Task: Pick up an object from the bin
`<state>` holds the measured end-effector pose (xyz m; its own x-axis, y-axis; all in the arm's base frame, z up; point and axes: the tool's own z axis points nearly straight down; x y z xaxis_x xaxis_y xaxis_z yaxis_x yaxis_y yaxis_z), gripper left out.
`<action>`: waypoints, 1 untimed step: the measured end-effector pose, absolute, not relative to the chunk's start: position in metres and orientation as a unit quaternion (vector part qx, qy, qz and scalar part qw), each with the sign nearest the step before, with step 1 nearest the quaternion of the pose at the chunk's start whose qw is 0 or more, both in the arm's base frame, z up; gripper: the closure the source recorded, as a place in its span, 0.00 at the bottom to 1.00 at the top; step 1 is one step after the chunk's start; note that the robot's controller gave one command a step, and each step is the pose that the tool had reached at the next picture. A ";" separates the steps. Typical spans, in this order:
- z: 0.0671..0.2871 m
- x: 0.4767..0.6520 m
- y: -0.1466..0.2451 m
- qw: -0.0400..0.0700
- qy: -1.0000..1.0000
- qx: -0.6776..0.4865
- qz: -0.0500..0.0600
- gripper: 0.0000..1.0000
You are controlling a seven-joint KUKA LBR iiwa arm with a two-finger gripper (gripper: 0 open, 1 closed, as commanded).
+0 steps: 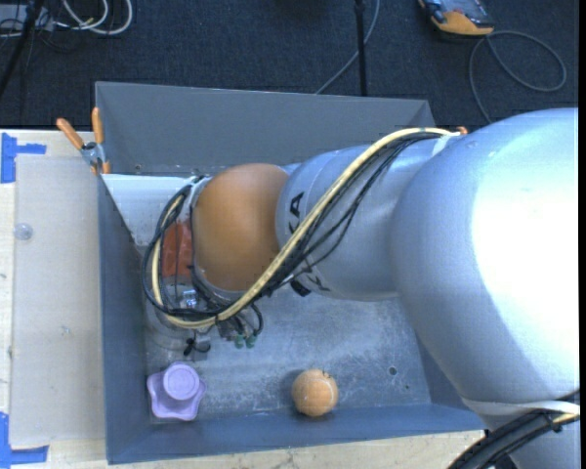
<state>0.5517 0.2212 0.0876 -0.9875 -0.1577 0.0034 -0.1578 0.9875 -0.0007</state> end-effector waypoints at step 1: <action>0.088 0.552 0.221 0.002 -0.997 0.079 0.000 1.00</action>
Offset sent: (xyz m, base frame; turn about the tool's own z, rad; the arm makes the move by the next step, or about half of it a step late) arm -0.0022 -0.0017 0.1375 -0.0409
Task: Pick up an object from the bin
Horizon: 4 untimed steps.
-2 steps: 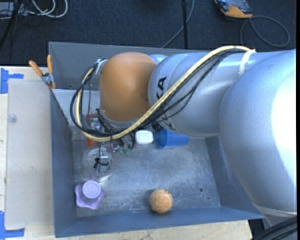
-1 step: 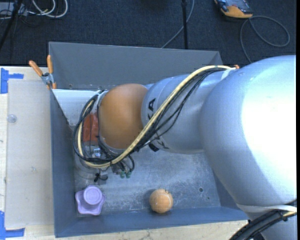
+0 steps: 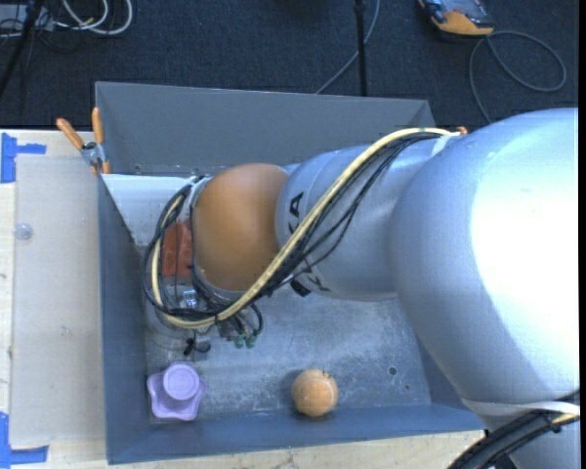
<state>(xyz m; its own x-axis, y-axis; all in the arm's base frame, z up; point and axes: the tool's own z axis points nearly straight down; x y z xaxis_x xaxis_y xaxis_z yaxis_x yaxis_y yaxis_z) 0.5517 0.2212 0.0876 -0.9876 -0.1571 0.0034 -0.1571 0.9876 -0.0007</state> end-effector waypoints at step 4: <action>0.236 0.552 0.212 0.005 -0.997 0.083 0.001 1.00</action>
Offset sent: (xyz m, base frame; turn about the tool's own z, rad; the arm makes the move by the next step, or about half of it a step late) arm 0.0065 -0.0206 0.0909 0.0220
